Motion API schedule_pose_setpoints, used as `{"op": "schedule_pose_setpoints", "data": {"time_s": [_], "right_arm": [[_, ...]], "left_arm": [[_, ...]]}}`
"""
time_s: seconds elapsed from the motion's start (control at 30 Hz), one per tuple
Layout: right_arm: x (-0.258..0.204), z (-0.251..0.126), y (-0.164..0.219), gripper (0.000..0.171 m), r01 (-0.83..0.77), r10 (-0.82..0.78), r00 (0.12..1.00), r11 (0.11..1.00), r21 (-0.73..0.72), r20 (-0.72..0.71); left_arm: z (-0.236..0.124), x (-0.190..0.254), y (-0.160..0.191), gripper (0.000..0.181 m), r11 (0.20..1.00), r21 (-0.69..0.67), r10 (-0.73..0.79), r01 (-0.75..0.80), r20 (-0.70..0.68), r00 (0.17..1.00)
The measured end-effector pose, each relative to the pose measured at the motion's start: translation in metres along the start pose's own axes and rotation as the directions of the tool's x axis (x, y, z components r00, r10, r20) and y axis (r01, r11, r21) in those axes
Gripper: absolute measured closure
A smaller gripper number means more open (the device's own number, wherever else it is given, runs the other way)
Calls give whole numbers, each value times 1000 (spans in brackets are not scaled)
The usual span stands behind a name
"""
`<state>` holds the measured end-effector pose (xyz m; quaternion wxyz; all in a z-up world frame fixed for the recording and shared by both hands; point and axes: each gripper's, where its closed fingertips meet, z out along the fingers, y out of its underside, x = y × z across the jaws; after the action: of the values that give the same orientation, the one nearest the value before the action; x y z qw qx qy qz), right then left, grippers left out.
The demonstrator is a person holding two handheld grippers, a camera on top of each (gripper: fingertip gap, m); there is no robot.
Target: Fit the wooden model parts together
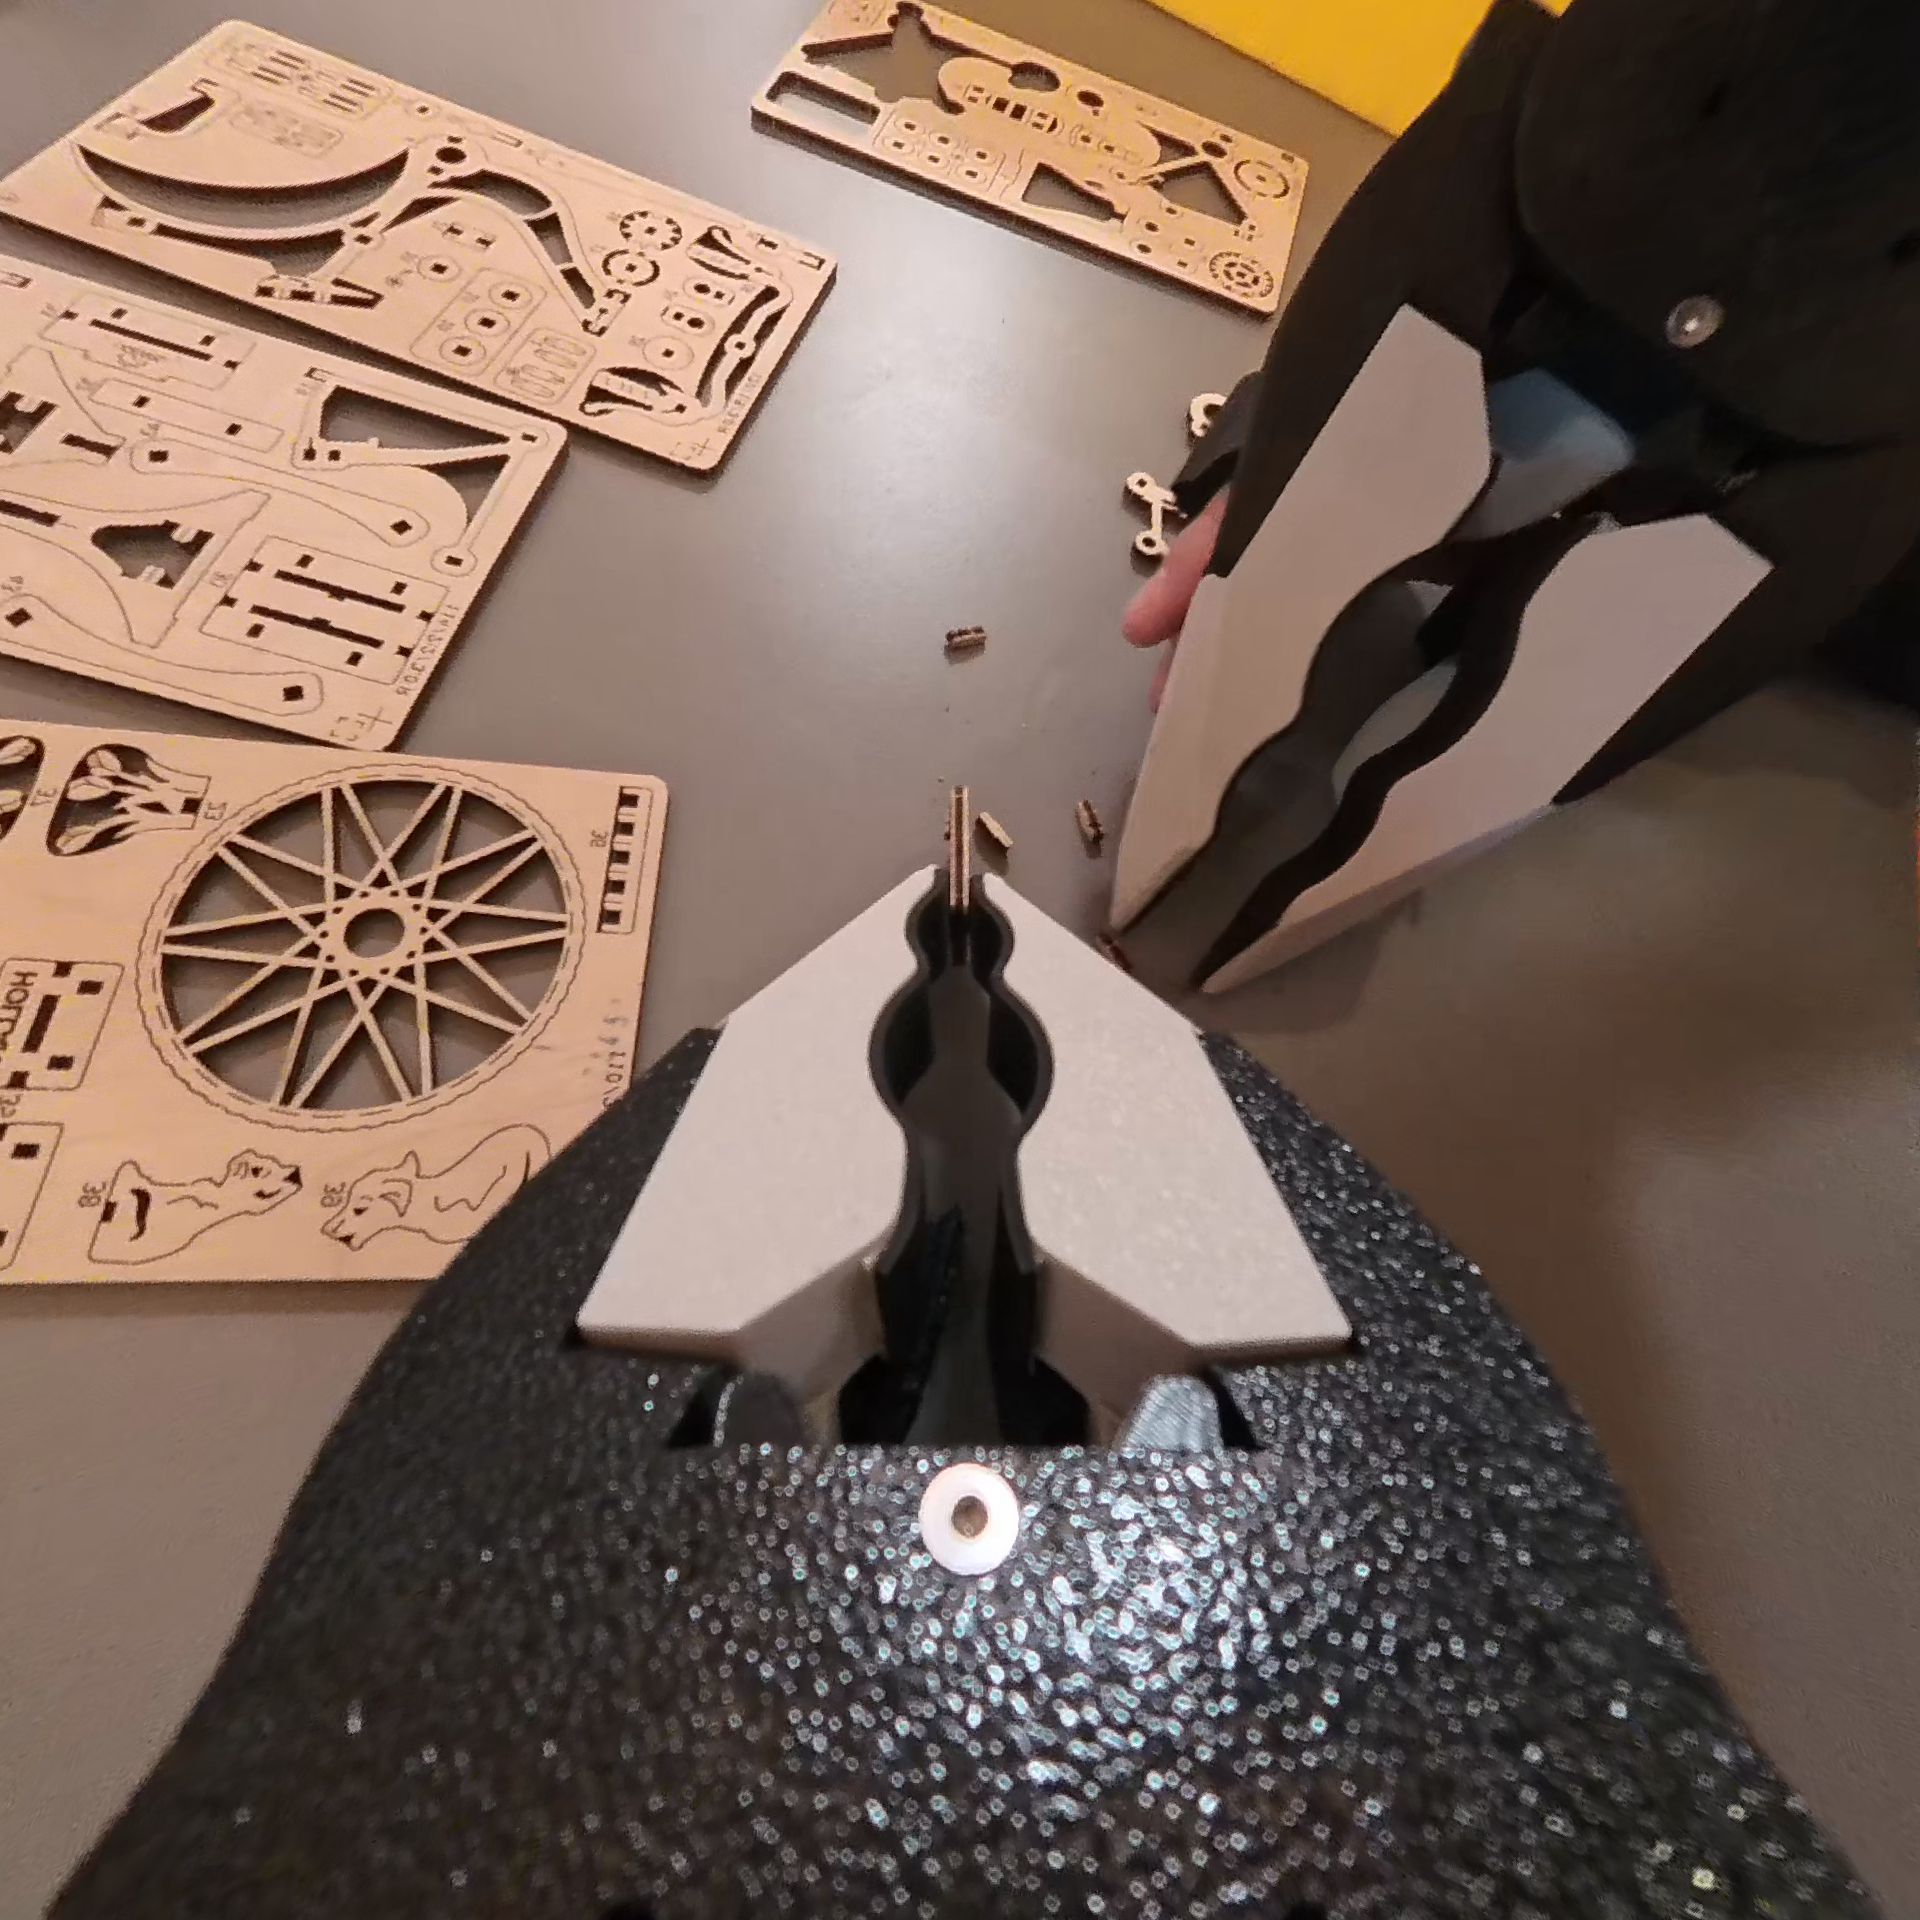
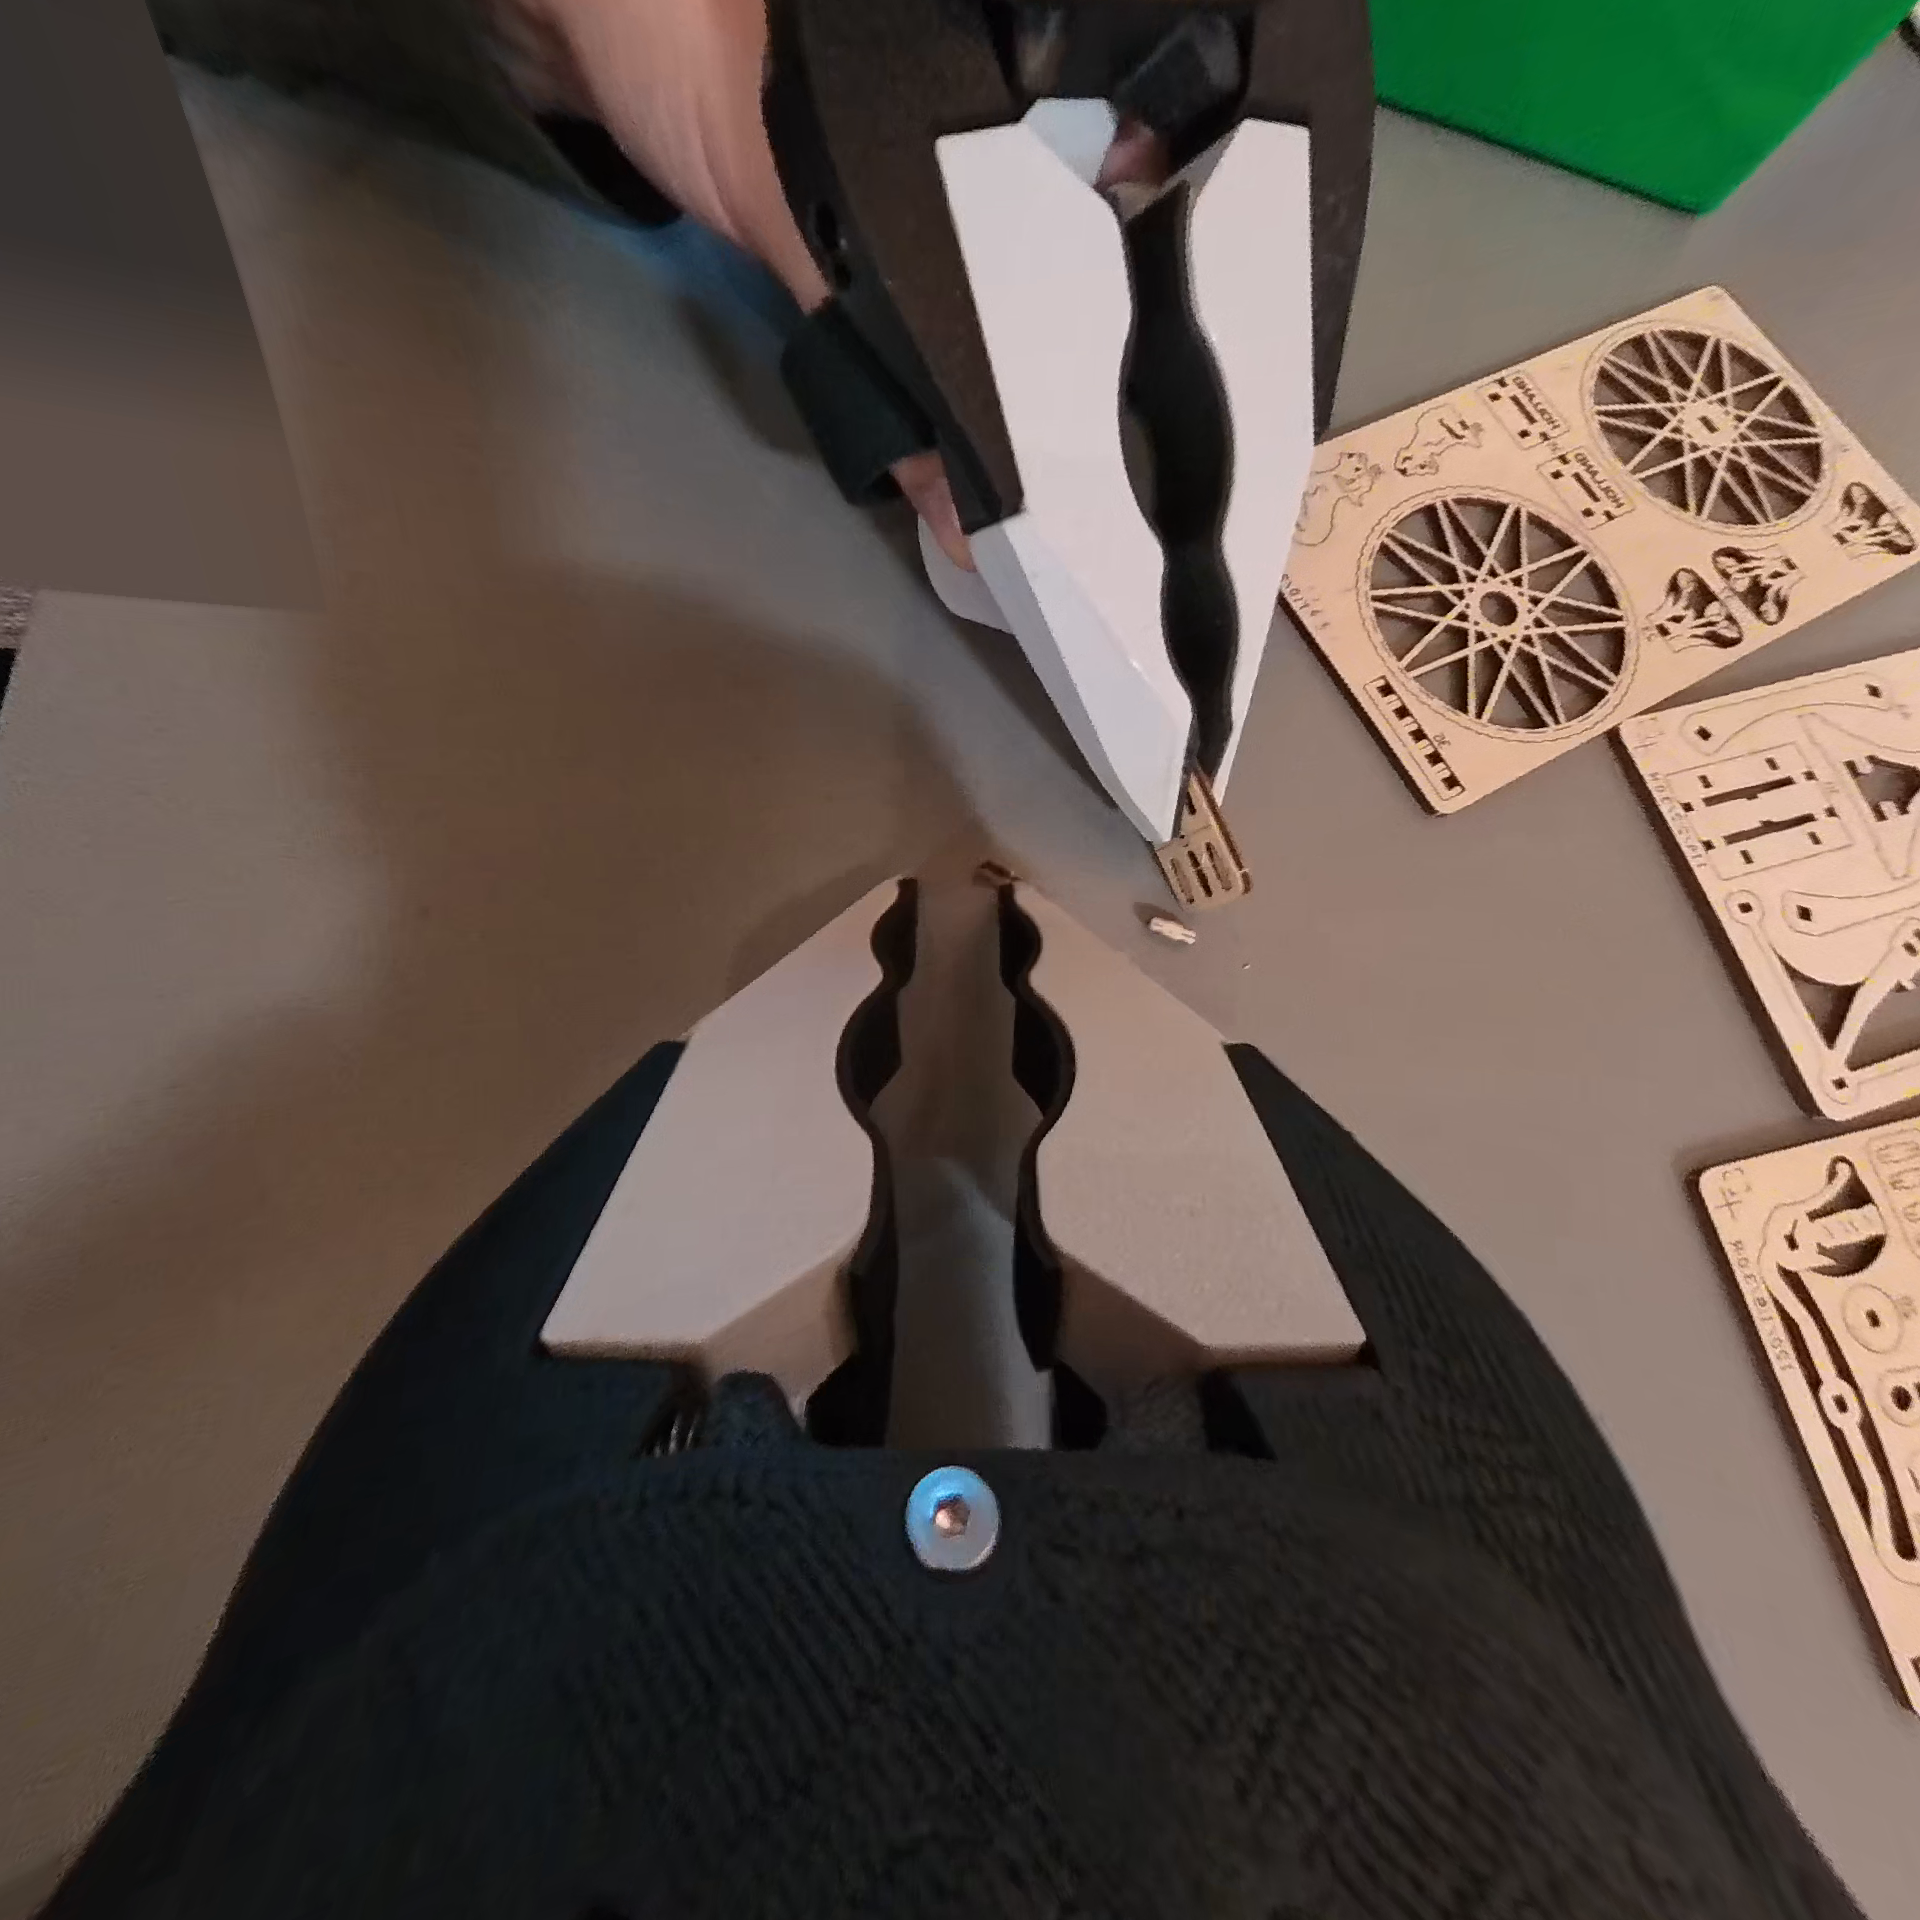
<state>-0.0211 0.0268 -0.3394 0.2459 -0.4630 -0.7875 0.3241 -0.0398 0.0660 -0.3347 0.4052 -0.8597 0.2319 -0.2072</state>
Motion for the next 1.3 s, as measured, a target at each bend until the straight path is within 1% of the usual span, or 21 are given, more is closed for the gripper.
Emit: {"op": "schedule_pose_setpoints", "data": {"time_s": [0.03, 0.1, 0.17, 0.27, 0.37, 0.43, 0.5, 0.67, 0.87, 0.97, 1.07, 1.3], "right_arm": [[-3, -1, 1, 159, -2, 2, 1000, 1000, -4, 18], [-3, -2, 1, 161, 1, -1, 1000, 1000, -4, 18], [3, -1, 0, 161, 21, -21, 1000, 1000, 6, -15], [6, 0, -5, 157, 59, -59, 998, 998, 20, -11], [5, 3, -2, 153, 60, -59, 997, 998, -5, 51], [0, 1, 0, 154, 39, -38, 994, 999, -8, 104], [-4, -2, 2, 157, 34, -31, 991, 999, -17, 127], [4, 2, 0, 160, 31, -31, 997, 1000, -1, 68], [2, 4, -2, 158, 48, -49, 994, 999, 17, 98], [-1, 4, -2, 165, 41, -43, 992, 999, 17, 116], [1, 4, -2, 170, 41, -42, 994, 999, 18, 99], [0, 6, -4, 168, -32, 31, 998, 999, 23, 52]], "left_arm": [[0, 0, 0, 180, 1000, 0, -1, 1, -1, 1000], [0, 0, 0, 180, 1000, 0, -2, 2, -2, 1000], [0, 0, 0, 180, 1000, 0, -3, 3, -4, 1000], [0, 0, 0, 180, 1000, 0, -4, 4, -6, 1000], [0, 0, 0, 180, 1000, -1, -7, 7, -11, 1000], [0, 1, 0, 180, 1000, -1, -11, 11, -16, 1000], [0, 1, 0, 180, 1000, -1, -13, 13, -17, 1000], [0, 1, 1, 180, 1000, -1, -16, 16, -21, 1000], [-1, 1, 1, 180, 1000, -2, -16, 16, -24, 1000], [-1, 1, 1, 180, 1000, -2, -18, 18, -26, 1000], [-1, 1, 1, 180, 1000, -2, -19, 19, -28, 999], [-1, 1, 1, 180, 1000, -2, -21, 21, -29, 999]]}}
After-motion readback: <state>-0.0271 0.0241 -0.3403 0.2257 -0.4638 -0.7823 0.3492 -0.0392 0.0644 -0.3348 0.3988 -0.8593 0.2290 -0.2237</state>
